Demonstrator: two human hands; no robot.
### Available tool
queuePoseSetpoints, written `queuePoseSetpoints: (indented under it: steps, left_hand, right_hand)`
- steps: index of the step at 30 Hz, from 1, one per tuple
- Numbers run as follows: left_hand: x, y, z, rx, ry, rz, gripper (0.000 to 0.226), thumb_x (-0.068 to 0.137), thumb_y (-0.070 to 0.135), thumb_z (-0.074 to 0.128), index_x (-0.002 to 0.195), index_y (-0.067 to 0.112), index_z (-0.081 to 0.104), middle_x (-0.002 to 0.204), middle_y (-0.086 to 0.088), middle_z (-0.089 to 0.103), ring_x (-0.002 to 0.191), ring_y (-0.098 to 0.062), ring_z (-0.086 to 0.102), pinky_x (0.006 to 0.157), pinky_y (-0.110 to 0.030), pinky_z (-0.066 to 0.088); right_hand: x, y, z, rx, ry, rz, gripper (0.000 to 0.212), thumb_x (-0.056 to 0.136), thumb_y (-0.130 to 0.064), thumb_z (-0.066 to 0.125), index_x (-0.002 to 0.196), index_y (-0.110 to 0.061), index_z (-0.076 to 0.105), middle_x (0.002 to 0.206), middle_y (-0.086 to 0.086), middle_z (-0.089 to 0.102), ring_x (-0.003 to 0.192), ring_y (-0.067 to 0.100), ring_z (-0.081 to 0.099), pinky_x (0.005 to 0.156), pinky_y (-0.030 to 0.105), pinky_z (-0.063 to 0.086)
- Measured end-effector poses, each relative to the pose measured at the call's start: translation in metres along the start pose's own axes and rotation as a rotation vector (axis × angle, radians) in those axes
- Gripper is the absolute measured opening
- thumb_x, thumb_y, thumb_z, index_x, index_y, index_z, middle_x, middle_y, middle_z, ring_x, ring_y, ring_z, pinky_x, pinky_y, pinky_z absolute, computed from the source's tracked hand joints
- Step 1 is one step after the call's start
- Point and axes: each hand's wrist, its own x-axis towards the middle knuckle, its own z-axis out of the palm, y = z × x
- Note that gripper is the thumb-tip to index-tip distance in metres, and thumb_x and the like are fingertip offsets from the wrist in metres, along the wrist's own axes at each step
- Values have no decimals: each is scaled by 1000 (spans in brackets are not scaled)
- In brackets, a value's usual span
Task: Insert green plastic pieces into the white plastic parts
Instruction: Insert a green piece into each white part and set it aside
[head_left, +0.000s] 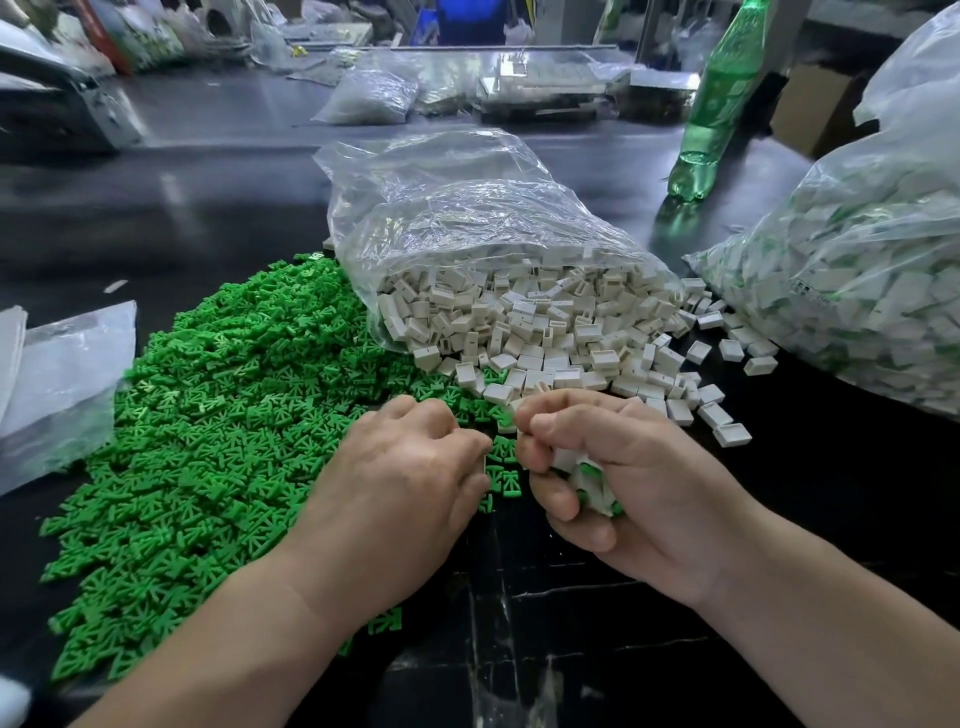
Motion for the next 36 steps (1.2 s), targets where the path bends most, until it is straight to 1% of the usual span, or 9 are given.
queuePoseSetpoints:
  steps: [4,10,12,16,21,23,28,32,36]
  left_hand:
    - [0,2,-2,-15,12,-47,15,92,36,60,95,23,67,92,7,58,89,-18,51,82,-37,43]
    - [-4,10,-18,-313,150,-190,16,90,54,49,93,40,57,94,25,54,95,6,48,82,-4,31]
    - [-5,15,-20,-380,187,-170,16,85,56,51,95,44,55,100,30,54,99,9,51,78,-9,37]
    - [-5,19,-19,-432,248,-116,24,85,50,56,105,37,59,105,26,57,105,5,54,85,-14,43]
    - [-8,15,-20,-419,257,-110,32,90,56,53,110,31,59,103,22,59,101,7,54,80,-7,43]
    - [-10,8,-21,-289,192,-151,33,92,62,45,106,35,60,93,24,56,90,4,54,68,-13,45]
    - [-12,-1,-12,11,-110,-169,44,85,66,47,115,38,65,99,18,51,97,-9,48,77,-26,35]
    - [-10,0,-13,39,-89,-103,18,83,50,64,87,32,69,82,15,54,80,-12,52,71,-28,37]
    - [-12,1,-13,-71,-13,-131,11,83,42,68,80,32,63,78,17,55,76,-5,51,66,-21,34]
  right_hand:
    - [0,3,1,-59,19,-10,10,80,-11,63,86,-14,71,73,8,58,47,15,48,34,18,31]
    - [0,3,4,-113,36,13,14,74,-9,64,83,-16,73,73,8,59,48,16,51,34,19,32]
    - [-2,1,4,-85,-32,36,7,83,-17,66,85,-16,73,75,6,60,49,13,53,34,18,33]
    - [-5,1,6,-56,-137,102,20,88,-37,68,84,-17,72,78,5,60,52,11,54,34,17,34]
    - [-5,0,2,86,-189,87,16,91,-25,66,95,-10,62,75,4,65,48,9,56,34,17,39]
    - [-3,-4,0,129,-150,21,12,87,-16,68,93,-11,60,80,8,67,48,10,56,33,18,39]
    - [0,-5,-5,112,-18,-47,22,78,-6,68,96,-15,59,77,8,62,46,12,48,32,19,33]
    - [1,-1,-4,57,16,-35,20,78,-8,70,96,-18,68,75,7,60,46,13,46,34,19,32]
    - [1,0,-5,40,45,10,24,74,-5,75,96,-13,75,74,9,59,47,13,48,34,20,33]
